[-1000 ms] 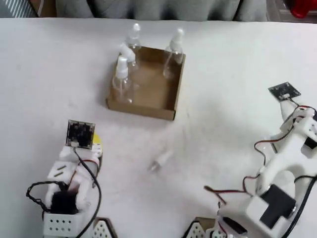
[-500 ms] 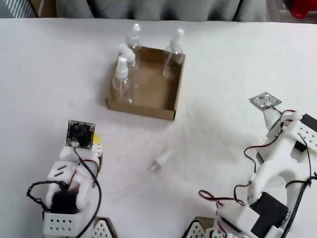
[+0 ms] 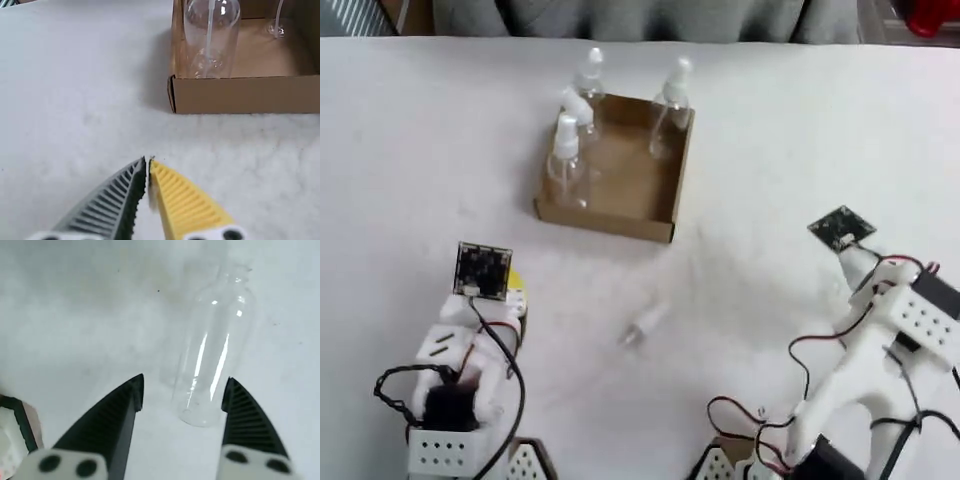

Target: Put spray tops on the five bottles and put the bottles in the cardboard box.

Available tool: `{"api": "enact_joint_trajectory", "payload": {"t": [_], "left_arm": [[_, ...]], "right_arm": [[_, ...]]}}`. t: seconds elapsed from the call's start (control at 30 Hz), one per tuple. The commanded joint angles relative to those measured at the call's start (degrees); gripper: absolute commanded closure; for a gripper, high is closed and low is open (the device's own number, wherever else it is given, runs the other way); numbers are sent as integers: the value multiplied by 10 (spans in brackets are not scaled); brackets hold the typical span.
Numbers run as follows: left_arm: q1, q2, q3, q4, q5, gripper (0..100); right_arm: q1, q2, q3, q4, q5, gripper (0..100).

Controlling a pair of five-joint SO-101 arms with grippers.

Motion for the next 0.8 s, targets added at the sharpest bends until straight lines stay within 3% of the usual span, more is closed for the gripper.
{"api": "enact_joint_trajectory", "payload": {"t": [0.0, 0.17, 0.53, 0.77], "left_arm": [[-5, -7, -2, 2, -6, 980], [-5, -7, -2, 3, -6, 980], [-1, -7, -2, -3, -6, 980], [-4, -7, -2, 2, -6, 980]], "right_arm": [[3, -20, 1, -36, 7, 793], [7, -5, -2, -56, 7, 730], [21, -6, -3, -31, 1, 730], [-37, -5, 30, -95, -88, 730]]}}
